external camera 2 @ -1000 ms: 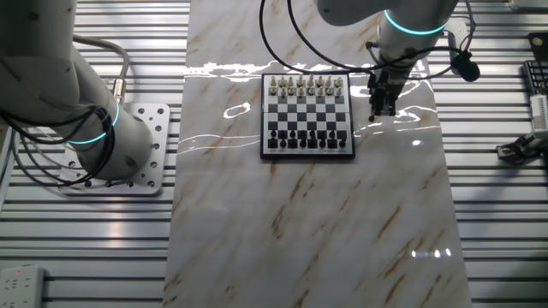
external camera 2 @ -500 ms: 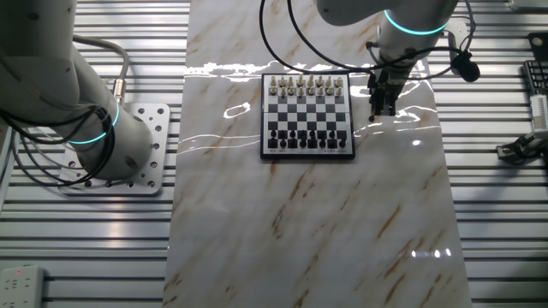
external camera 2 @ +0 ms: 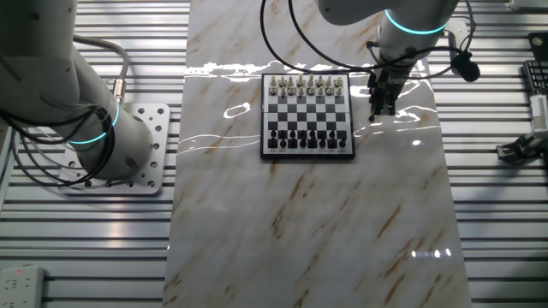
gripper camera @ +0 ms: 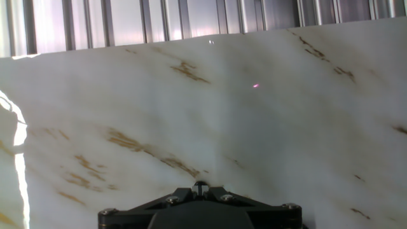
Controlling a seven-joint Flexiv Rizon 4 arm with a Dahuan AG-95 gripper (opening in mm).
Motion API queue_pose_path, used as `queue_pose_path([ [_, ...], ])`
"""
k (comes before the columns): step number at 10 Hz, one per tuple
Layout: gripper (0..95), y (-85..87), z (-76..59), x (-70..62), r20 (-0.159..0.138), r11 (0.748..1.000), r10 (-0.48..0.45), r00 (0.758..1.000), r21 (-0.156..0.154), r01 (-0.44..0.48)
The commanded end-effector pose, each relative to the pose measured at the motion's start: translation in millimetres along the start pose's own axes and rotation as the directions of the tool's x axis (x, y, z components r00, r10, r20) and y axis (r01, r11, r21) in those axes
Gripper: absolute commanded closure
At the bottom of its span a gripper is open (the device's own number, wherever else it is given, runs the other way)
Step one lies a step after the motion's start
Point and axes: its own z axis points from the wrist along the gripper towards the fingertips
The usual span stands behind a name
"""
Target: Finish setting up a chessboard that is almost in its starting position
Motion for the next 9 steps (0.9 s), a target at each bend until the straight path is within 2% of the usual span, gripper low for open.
queue_pose_path([
  [1,95.0,-0.2,0.0,0.4,0.000,1.000,0.001,1.000,0.000,-0.001],
  [9,95.0,0.4,3.9,0.5,0.001,1.000,0.001,1.000,0.000,-0.001],
])
